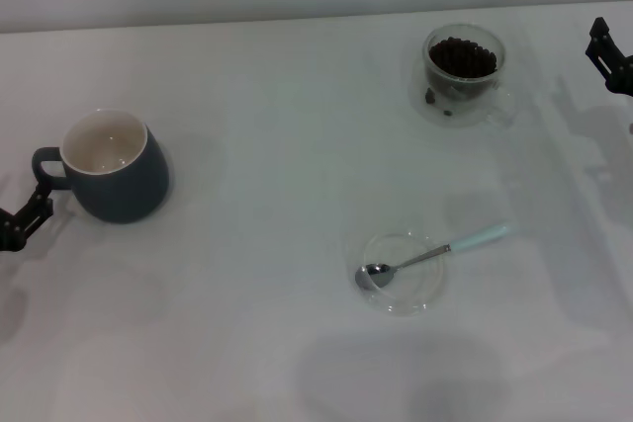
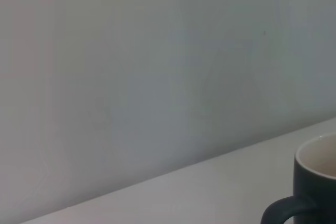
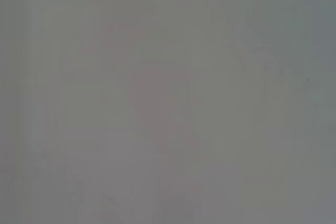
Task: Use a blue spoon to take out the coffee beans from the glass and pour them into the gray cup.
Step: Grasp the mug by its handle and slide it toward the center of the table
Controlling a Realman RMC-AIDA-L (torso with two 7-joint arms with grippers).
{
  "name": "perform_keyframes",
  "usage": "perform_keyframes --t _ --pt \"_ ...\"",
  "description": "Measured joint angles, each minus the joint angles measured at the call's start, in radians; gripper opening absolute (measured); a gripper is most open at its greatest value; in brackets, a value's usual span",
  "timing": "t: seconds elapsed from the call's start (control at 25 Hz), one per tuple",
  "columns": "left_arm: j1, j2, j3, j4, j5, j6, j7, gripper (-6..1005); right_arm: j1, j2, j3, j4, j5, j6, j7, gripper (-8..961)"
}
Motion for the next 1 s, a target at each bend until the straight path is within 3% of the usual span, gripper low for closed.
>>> perform_keyframes --t 0.64,0.8,1.0 --pt "-0.043 -0.001 -0.007 0.022 -0.035 -0.077 0.025 841 0.003 -0.003 0.002 0.001 0.006 0.001 0.0 851" --pt "-0.041 -0.003 -0.007 0.047 -0.035 -0.085 0.109 834 0.004 -0.003 0.002 0.001 0.007 0.001 0.0 851" --pt "-0.043 -0.002 -0.008 0.082 -0.037 -0.104 0.199 640 0.003 -0.003 0.002 -0.003 0.008 0.001 0.0 851"
